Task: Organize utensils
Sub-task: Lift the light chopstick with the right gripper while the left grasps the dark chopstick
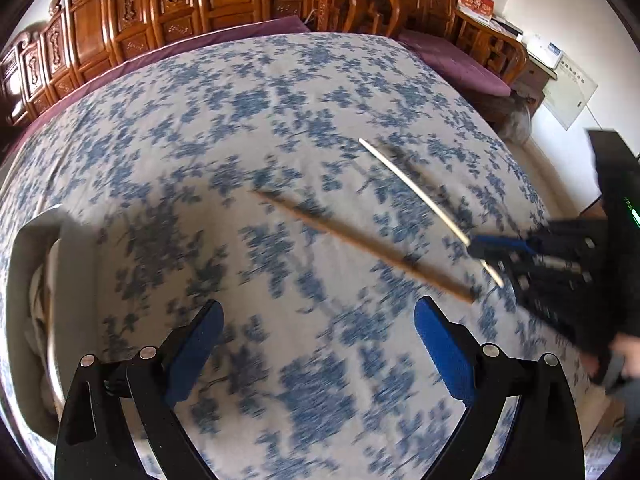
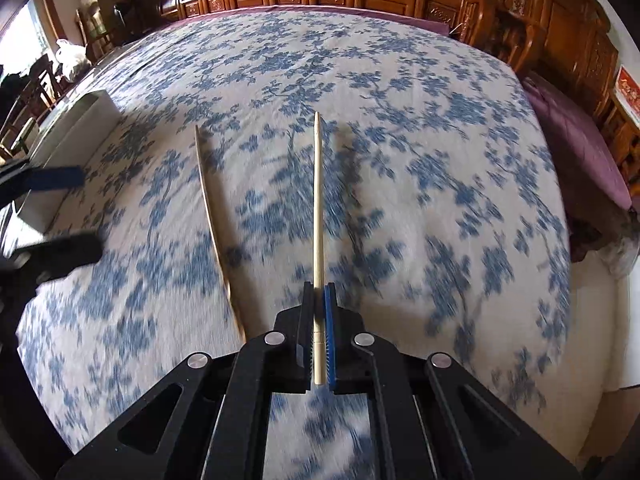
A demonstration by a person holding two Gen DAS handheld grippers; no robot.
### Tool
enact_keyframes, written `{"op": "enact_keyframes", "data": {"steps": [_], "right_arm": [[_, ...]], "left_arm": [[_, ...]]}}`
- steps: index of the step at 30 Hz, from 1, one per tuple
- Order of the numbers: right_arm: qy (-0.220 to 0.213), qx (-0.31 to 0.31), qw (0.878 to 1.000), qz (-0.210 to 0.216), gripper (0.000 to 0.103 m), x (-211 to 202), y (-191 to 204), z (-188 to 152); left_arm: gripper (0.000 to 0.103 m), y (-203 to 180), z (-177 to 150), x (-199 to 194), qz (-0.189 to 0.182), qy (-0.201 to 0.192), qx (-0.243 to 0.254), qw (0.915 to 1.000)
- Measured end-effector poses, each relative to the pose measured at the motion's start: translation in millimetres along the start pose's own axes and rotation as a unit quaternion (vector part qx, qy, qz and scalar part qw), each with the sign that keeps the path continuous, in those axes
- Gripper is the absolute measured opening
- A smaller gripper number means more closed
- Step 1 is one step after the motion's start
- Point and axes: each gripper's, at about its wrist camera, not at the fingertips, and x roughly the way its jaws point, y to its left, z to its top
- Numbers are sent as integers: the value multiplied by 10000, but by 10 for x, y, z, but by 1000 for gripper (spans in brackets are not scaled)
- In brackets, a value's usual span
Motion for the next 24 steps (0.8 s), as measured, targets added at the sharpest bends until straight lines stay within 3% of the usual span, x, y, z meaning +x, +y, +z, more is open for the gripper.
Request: {"op": "enact_keyframes", "data": {"steps": [7,18,21,24], "right_arm": [[-107,199,9997,-107,6,-267,-148,-357],[-207,312,9992,-115,6,-430,-174,-546],[-235,327,9991,-123,6,-467,-146,-548],[-251,322,9991,-136,6,-497,-103,-542]], "left_arm": [[92,-355,168,239,69,4,-71,10000],[92,-544,200,611,686,415,160,9967],[92,-464,138,619,542,468,80,9974],[84,-394,99,575,429,471,88,9979]]}}
